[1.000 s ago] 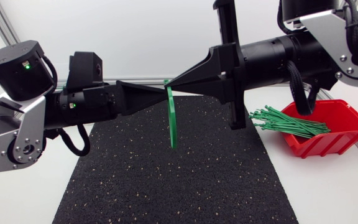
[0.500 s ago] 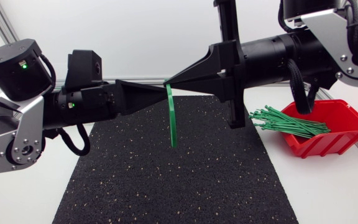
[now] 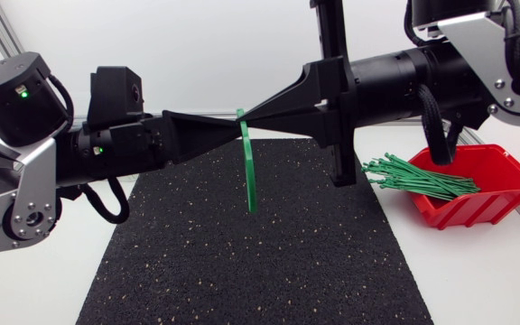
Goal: Take a green cable tie from the red box, thread the tail through the head to close it, then place it in the transparent bin on the left.
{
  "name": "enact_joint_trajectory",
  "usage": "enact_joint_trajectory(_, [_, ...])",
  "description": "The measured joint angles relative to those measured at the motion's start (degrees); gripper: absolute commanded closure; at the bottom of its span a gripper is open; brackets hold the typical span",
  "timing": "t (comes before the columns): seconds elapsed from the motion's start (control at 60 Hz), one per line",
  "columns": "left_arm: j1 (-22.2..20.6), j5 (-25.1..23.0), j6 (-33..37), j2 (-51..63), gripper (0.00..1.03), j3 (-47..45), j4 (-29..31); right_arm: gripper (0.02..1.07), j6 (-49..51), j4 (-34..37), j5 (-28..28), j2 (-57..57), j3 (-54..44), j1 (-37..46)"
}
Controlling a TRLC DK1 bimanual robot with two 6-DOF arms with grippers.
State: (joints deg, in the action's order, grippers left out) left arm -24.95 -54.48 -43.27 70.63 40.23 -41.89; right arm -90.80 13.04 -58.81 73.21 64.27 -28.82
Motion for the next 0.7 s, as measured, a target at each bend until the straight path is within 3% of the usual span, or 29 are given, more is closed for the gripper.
enact_joint_trajectory(0.267, [-1.09, 2.89, 3.96, -0.42, 1.0, -0.02, 0.02, 1.02, -0.33, 0.39, -0.15, -0.59, 0.0, 0.72])
enact_joint_trajectory(0.7, [-3.91, 3.21, 9.53, -0.42, 1.0, -0.04, 0.02, 1.02, -0.33, 0.7, 0.09, -2.82, -1.14, 2.6])
